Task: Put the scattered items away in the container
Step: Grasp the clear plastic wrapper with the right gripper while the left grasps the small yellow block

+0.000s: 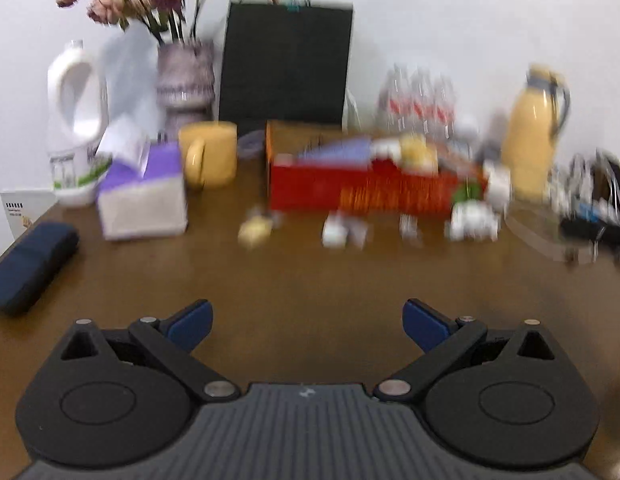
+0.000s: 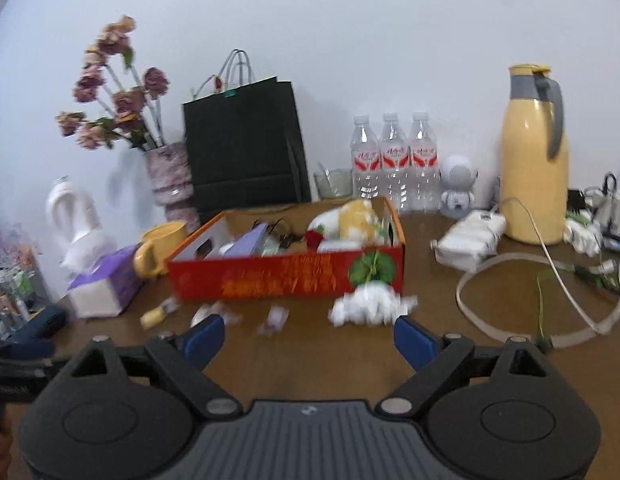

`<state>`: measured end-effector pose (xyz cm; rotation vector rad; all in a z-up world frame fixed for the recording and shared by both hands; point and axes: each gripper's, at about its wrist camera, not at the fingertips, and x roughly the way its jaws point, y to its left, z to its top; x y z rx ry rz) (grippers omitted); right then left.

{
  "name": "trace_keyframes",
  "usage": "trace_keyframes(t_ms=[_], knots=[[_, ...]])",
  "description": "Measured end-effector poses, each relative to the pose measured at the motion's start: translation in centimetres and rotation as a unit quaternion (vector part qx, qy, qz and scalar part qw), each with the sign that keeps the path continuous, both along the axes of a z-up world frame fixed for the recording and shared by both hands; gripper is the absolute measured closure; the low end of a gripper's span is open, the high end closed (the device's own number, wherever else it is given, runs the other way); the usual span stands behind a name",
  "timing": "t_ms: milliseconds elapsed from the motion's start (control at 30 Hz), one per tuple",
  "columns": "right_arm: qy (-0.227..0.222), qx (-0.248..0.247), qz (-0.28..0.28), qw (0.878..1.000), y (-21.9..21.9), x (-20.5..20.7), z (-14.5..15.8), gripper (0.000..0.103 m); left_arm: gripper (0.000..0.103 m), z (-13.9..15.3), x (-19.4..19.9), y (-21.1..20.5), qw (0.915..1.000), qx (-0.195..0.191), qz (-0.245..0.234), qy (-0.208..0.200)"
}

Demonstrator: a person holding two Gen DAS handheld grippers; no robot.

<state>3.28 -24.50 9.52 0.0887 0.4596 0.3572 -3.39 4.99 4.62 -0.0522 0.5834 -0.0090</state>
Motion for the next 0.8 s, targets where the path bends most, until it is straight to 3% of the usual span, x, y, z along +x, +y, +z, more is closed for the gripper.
trace_keyframes(t_ms=[133, 200, 267, 333, 367, 433, 500, 600, 800], knots=[[0.020, 0.008, 0.005, 1.000, -0.1, -1.1, -0.4, 0.012, 0.000, -0.1, 0.2, 1.6, 1.0000, -0.003, 0.003, -0.007], [0.019, -0.011, 0.017, 1.000, 0.8, -0.5, -0.2, 0.013, 0.003, 0.0, 2.0, 2.7, 0.9997, -0.017, 0.011, 0.013], [0.008, -0.021, 0.030, 0.999, 1.8, 0.2, 0.1, 0.014, 0.012, 0.2, 3.7, 3.6, 0.9992, -0.036, 0.006, 0.012], [0.000, -0.024, 0.050, 0.998, 3.1, 1.2, 0.1, 0.023, 0.025, 0.3, 5.7, 4.1, 0.9996, -0.026, -0.008, 0.010], [0.002, -0.028, 0.063, 0.998, 4.1, 1.9, 0.0, 0.030, 0.027, 0.3, 7.0, 4.2, 0.9997, -0.016, -0.017, 0.009], [0.009, -0.046, 0.088, 0.995, 6.1, 3.8, -0.4, 0.039, 0.045, 0.0, 8.9, 4.5, 0.9996, -0.001, -0.024, 0.012], [0.008, -0.065, 0.120, 0.991, 8.3, 5.8, -0.9, 0.049, 0.049, -0.4, 11.4, 5.2, 0.9990, 0.000, -0.037, 0.025], [0.018, -0.107, 0.158, 0.982, 11.4, 8.9, -2.1, 0.056, 0.051, -1.4, 13.9, 5.9, 0.9985, 0.013, -0.039, 0.036], [0.002, -0.158, 0.229, 0.961, 15.4, 13.2, -5.0, 0.060, 0.047, -2.2, 17.0, 6.6, 0.9960, 0.010, -0.071, 0.054]])
